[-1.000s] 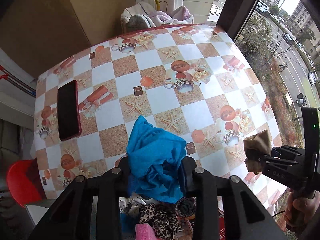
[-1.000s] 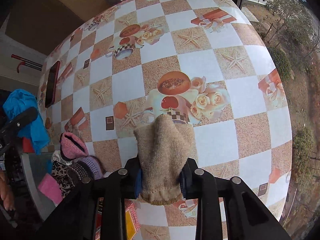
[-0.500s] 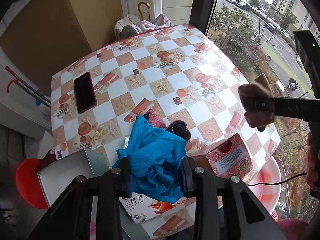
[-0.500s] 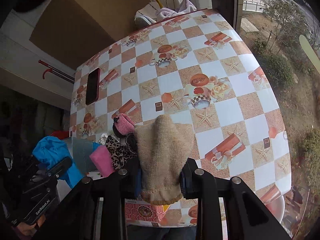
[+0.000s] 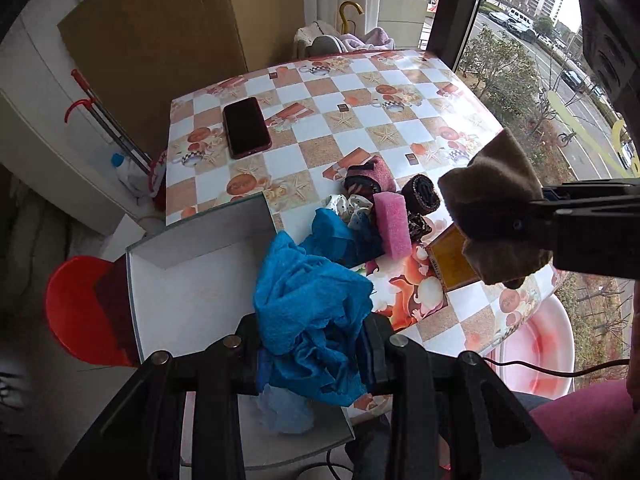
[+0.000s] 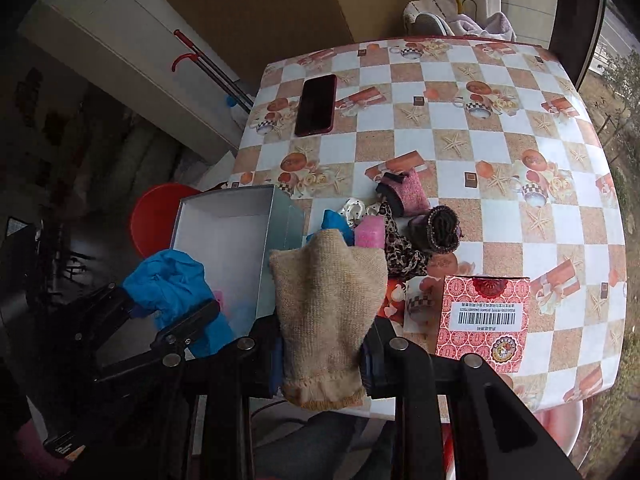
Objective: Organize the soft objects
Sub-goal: 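Carry the blue cloth and beige glove over the white box with both tools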
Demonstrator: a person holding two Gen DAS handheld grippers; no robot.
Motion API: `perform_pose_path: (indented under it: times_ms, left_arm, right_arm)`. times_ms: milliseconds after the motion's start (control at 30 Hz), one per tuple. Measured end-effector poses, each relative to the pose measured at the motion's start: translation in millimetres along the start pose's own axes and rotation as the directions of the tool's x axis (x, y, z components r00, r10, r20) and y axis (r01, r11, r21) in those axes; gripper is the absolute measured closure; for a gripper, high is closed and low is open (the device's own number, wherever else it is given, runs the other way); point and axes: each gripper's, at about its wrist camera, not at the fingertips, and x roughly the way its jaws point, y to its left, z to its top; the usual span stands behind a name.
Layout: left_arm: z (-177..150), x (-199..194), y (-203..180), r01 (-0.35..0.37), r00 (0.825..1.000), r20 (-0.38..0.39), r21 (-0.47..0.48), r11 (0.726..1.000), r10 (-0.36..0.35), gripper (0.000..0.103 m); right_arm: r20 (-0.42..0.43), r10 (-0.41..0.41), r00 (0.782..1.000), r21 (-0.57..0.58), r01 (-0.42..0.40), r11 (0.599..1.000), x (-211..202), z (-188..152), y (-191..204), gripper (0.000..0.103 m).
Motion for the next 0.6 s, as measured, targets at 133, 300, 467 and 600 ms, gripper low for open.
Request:
perform_pose_path:
  times_ms: [133,300,467,600]
  left_arm:
    - [-19.3,-1.6,22.3,-0.025,1.000,-0.006,-0.070,0.997,0.024,0.066]
    - [-38.4,-3.7,38.4,-0.034,0.999,-0.011,-0.136,0.990,0.033,0.066]
    - [-51.7,-7.2,49.7,-0.042,0.999,-0.010,-0.172,0.984,0.040,0.066]
    - [-56.8,-10.6,58.6,-0.048,0.999,-0.006,-0.200,0.979,0.047,0.066]
  right_arm:
    - [-0.058,-0.004,0.998,-0.085,-0.001,0.996,18.1,-5.9,29.8,0.073]
    - [-0.113,-0.008,0.994,-0.162,-0.011,0.987,34.8,-11.1,57.0,0.073]
    - [-0.143,-0.017,0.990,-0.216,-0.015,0.976,44.5,-14.8,76.4,0.073]
    - [-0.160,-0.024,0.987,-0.236,-0.015,0.972,51.2,-15.8,84.3,0.073]
